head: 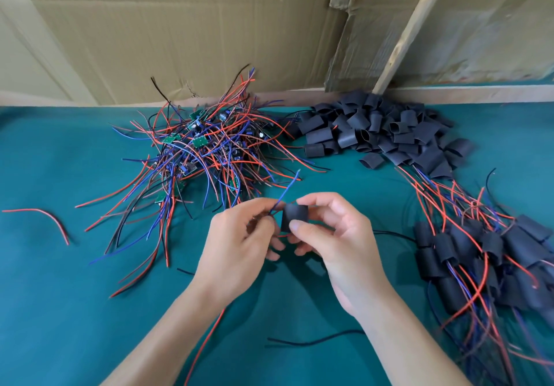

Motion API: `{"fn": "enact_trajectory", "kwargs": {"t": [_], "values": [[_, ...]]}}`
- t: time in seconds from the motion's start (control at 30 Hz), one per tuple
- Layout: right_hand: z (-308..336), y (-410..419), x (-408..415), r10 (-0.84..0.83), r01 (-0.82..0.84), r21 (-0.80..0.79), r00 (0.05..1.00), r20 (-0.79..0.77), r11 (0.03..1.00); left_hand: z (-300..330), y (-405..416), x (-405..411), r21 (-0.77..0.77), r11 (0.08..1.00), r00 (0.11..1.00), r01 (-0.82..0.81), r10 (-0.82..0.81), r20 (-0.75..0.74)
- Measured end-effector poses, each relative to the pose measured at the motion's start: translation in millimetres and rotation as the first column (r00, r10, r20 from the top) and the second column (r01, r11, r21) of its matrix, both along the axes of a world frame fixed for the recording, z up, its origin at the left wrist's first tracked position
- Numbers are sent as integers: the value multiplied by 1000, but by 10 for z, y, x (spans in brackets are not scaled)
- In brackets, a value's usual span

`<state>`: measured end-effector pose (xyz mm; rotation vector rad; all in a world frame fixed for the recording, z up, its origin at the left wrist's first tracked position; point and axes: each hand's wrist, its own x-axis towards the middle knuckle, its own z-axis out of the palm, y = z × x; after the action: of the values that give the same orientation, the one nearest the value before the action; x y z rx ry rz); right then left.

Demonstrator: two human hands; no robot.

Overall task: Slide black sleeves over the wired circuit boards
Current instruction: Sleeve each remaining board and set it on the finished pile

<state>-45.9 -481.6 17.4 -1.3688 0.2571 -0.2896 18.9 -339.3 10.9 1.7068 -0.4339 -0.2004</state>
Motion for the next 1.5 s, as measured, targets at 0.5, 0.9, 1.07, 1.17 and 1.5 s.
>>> {"fn": "enact_trajectory", "kwargs": {"t": [0.5, 0.9, 1.07, 1.17, 1.5], "values": [[8, -113, 35, -190, 196, 107, 980, -63, 975, 46, 42, 51, -140, 986, 975, 88, -114, -191], [-37, -100, 30, -142, 142, 27, 990, -6, 989, 28, 49, 66, -96, 991, 956, 97, -119, -269], [-66, -141, 37, -329, 329, -47, 944, 8, 943, 10, 20, 70, -121, 990, 948, 66, -100, -300], [-32, -81, 13, -296, 300, -154, 954, 45, 941, -9, 29, 97, -79, 995, 959, 67, -86, -270], [-20, 71, -34, -126, 140, -213, 989, 76, 967, -68, 65, 112, -71, 997, 988, -10, -1, -155]]}}
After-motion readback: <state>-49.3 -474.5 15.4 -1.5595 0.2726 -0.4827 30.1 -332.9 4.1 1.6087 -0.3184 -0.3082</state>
